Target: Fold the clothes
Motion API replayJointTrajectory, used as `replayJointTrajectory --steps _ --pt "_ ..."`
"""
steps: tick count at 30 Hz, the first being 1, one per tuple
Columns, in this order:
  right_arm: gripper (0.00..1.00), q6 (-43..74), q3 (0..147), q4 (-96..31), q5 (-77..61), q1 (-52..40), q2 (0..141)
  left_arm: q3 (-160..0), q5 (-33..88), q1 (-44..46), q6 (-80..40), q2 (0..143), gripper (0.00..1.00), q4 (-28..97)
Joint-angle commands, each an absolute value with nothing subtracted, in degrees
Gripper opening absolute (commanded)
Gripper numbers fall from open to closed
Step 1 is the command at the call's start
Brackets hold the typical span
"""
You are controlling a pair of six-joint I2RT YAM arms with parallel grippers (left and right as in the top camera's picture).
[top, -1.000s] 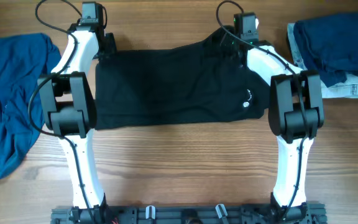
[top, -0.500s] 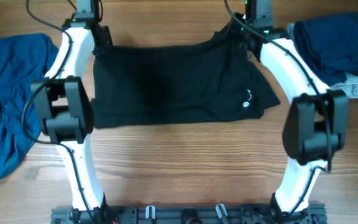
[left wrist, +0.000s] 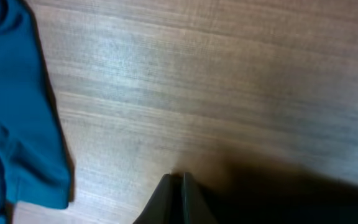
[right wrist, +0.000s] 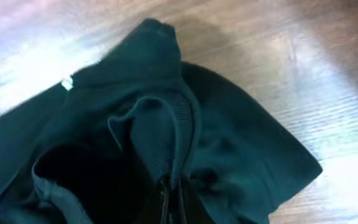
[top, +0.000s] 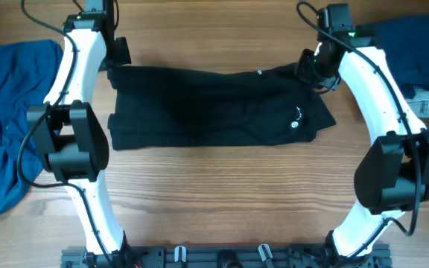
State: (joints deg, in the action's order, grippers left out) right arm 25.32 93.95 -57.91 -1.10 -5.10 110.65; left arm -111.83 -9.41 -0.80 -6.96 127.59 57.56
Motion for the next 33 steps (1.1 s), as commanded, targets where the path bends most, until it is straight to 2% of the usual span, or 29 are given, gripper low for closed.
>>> replayJointTrajectory --steps 1,12,13,14,16,19,23,26,27,30,33 --pt "0.04 24.0 90.3 -58.9 -1.5 -4.9 109.2 -111.6 -10.6 -1.6 -7.7 126.5 0.04 59.9" --pt "0.05 23.9 86.5 -63.7 1.7 -4.8 109.2 -111.3 -10.8 -6.5 -9.6 126.5 0.04 66.4" --pt "0.13 23.9 86.5 -63.8 1.7 -4.8 109.2 -111.3 -10.4 -6.5 -9.6 126.5 0.13 66.8" --pt "0.3 23.9 86.5 -64.0 1.7 -4.8 109.2 -111.3 -9.7 -6.5 -9.6 126.5 0.22 67.4" --pt "0.51 23.5 86.5 -64.4 1.7 -4.8 109.2 -111.3 -8.1 -6.5 -9.4 126.5 0.45 69.4" --pt "0.54 22.8 86.7 -64.7 1.6 -4.2 109.0 -111.3 -7.1 -6.5 -9.4 126.5 0.53 74.3" --pt "0.57 15.1 91.6 -65.0 -7.5 -0.7 106.7 -111.3 -5.3 -6.6 -9.6 126.4 0.55 78.9" --pt "0.82 1.3 93.8 -64.9 -18.5 0.7 104.4 -111.3 -0.6 -7.5 -9.3 126.4 0.62 78.5" --pt "0.88 -0.3 93.8 -65.0 -19.3 0.7 104.1 -111.3 0.9 -8.2 -9.2 126.4 0.66 78.0" --pt "0.9 -1.5 93.7 -63.8 -19.2 0.7 104.4 -111.3 10.6 -10.5 -1.9 126.4 0.72 77.6" --pt "0.92 -1.5 93.6 -61.9 -19.2 0.7 104.5 -110.0 12.6 -11.6 1.7 126.4 0.75 76.9"
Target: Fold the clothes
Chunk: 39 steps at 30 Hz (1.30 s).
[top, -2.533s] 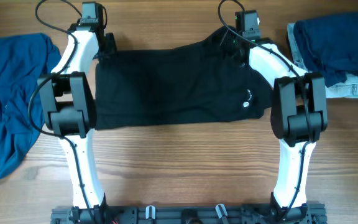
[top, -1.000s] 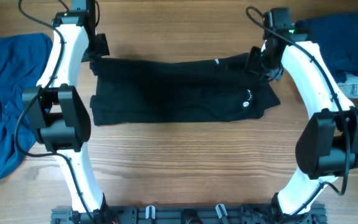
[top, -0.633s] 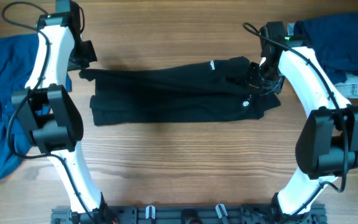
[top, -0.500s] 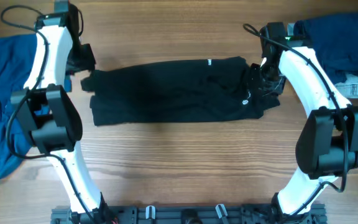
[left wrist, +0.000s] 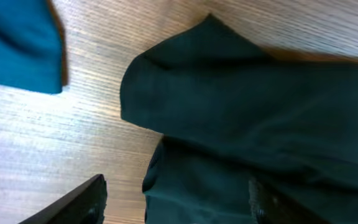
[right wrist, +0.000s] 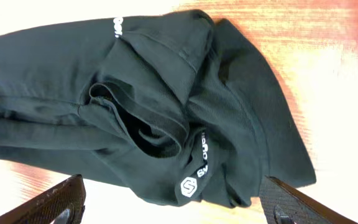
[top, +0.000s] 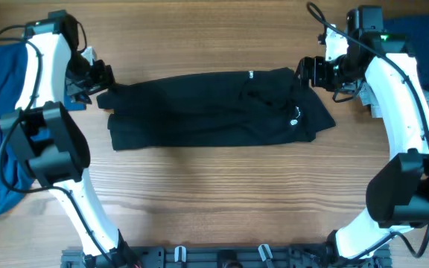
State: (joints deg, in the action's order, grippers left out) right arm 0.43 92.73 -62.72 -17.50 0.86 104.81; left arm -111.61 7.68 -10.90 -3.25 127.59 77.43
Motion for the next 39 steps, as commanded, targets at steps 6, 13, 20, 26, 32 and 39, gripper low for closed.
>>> replayJointTrajectory --steps 6,13,20,26,32,39 --pt "0.93 -1.7 93.6 -60.9 -19.1 0.7 104.5 -98.5 15.2 -11.7 2.8 126.4 0.68 69.8" --pt "0.92 -1.3 93.6 -61.1 -19.2 0.7 104.5 -87.1 18.7 -11.7 2.8 126.4 0.68 59.7" --pt "0.93 -0.9 93.6 -61.9 -19.2 0.7 104.5 -76.7 19.5 -12.2 1.0 126.4 0.74 46.7" --pt "0.93 -0.9 93.6 -61.7 -19.2 0.7 104.5 -76.7 14.2 -16.7 -2.2 126.4 0.92 46.2" --pt "0.94 0.2 93.6 -61.6 -19.2 0.7 104.5 -76.7 12.5 -13.1 1.5 126.4 0.82 45.4" --pt "0.94 0.2 93.6 -62.5 -19.2 0.7 104.5 -76.7 12.6 -8.0 2.8 126.6 0.68 42.8"
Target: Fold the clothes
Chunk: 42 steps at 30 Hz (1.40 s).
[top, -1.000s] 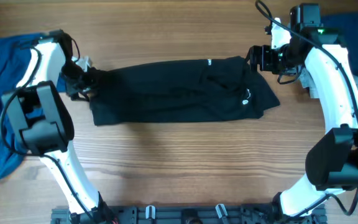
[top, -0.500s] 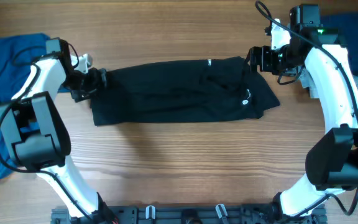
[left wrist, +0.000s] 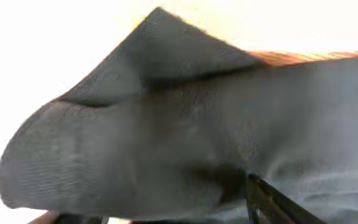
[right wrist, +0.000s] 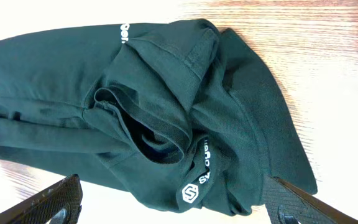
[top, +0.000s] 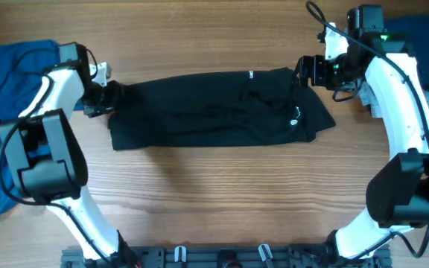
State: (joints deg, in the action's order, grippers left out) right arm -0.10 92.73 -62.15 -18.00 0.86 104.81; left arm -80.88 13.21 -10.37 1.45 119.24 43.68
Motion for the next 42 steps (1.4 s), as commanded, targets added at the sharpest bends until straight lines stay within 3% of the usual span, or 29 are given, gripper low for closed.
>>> replayJointTrajectory --steps 1,3,5,8,19,23,24,26,27,34,39,42 --pt "0.94 0.2 93.6 -62.6 -19.2 0.7 104.5 -76.7 12.6 -7.3 2.8 127.0 0.66 42.5" --pt "0.94 0.1 93.6 -62.9 -19.2 0.7 104.5 -76.7 12.5 -6.3 2.8 129.0 0.6 42.4" --pt "0.94 0.2 93.6 -63.3 -19.2 0.7 104.5 -76.7 12.6 -5.9 2.7 132.0 0.37 42.6" --pt "0.94 0.1 93.6 -63.5 -19.2 0.7 104.5 -76.7 12.5 -6.1 2.6 132.9 0.22 44.3" --pt "0.94 0.1 93.6 -62.9 -19.2 0.7 104.5 -76.9 12.5 -6.4 2.2 129.1 0.21 52.7" --pt "0.94 0.1 93.6 -62.9 -19.2 0.7 104.5 -77.0 12.6 -6.6 2.2 129.1 0.12 51.4" --pt "0.94 0.1 93.6 -62.9 -19.2 0.7 104.5 -77.0 12.5 -6.7 2.2 129.1 0.13 51.0" --pt "0.94 0.1 93.6 -63.0 -19.2 0.7 104.5 -77.0 12.6 -7.3 2.1 129.1 0.56 50.7" --pt "0.94 0.1 93.6 -63.0 -19.2 0.7 104.5 -77.0 12.6 -7.6 2.2 129.0 0.6 51.1" --pt "0.95 0.0 93.6 -62.8 -19.2 0.7 104.5 -78.8 12.3 -8.9 2.1 123.1 0.59 56.8" --pt "0.95 -0.1 93.6 -62.5 -19.2 0.7 104.5 -78.9 6.1 -8.9 -1.2 120.6 0.49 58.8" --pt "0.95 -0.1 93.6 -62.3 -19.2 0.7 104.5 -79.9 2.4 -8.9 -5.2 119.2 0.53 59.0"
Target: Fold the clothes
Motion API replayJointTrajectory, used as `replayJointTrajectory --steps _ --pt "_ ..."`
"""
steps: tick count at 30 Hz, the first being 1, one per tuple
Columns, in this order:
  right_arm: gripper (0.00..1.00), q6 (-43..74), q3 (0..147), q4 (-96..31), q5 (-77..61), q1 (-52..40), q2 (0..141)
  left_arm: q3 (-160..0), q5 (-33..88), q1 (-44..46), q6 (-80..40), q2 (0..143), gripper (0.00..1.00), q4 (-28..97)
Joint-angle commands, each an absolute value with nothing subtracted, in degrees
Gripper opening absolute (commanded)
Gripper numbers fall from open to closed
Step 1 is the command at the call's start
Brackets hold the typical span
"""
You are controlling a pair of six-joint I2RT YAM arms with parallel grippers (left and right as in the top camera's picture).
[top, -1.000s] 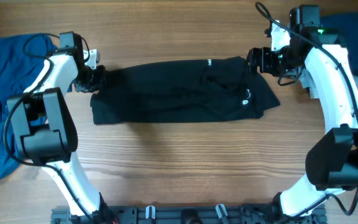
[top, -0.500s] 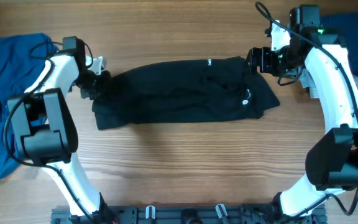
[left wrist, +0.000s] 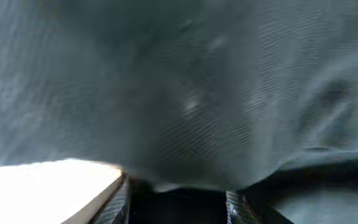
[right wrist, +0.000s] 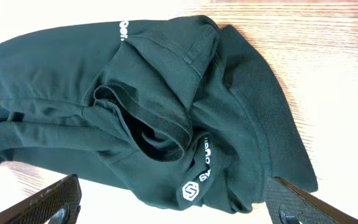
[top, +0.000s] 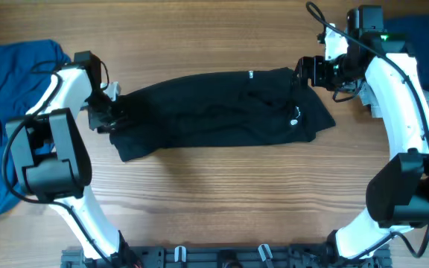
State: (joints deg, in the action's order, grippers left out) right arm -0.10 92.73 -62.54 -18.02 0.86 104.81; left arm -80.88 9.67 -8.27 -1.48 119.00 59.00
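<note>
A black garment lies stretched left to right across the middle of the wooden table. My left gripper is at its left end. In the left wrist view black cloth fills the picture, and the fingers stand apart with cloth bunched between them. My right gripper hovers open over the garment's right end. Its wrist view shows folds of the cloth and a white logo, with nothing between the jaws.
A crumpled blue cloth lies at the table's left edge. Another dark blue garment and a grey item sit at the far right. The arm bases and a rail line the front edge.
My left gripper has moved down along the garment's left end and its fingers stand closer together, with cloth between them. The garment's lower left corner has shifted. The right arm has not moved.
Both grippers were shut on the garment's upper corners. Then both stood open, the left off the left end, the right above the right end. The left then came against the left edge, and now has cloth between its fingers. The right has stayed put.
</note>
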Motion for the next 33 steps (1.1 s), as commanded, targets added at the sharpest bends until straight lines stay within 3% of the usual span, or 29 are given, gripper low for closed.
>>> replayJointTrajectory --steps 1,6,9,15,23,26,33 --pt "0.95 -0.1 93.6 -62.2 -19.2 0.7 104.6 -81.0 2.4 -8.9 -5.7 118.0 0.59 59.1" --pt "0.96 -0.1 93.6 -61.8 -19.2 0.7 104.6 -83.6 1.6 -8.9 -12.8 111.4 0.77 59.9" --pt "0.96 0.0 93.6 -60.9 -19.2 0.6 104.6 -83.6 0.6 -8.9 -33.1 109.2 0.75 62.9" --pt "0.98 -0.1 93.6 -60.9 -19.2 0.6 104.6 -83.5 7.0 -8.2 -56.2 109.2 0.8 60.1" --pt "0.98 0.0 93.1 -60.8 -19.2 0.6 104.9 -83.5 7.0 -3.2 -57.5 114.6 0.73 57.4" --pt "0.98 -0.1 93.1 -61.6 -19.2 0.6 104.9 -83.5 6.9 -3.2 -57.5 117.0 0.65 58.9" --pt "0.98 -0.1 93.1 -61.7 -19.2 0.6 104.9 -80.1 3.7 -4.8 -59.4 117.3 0.72 56.0"
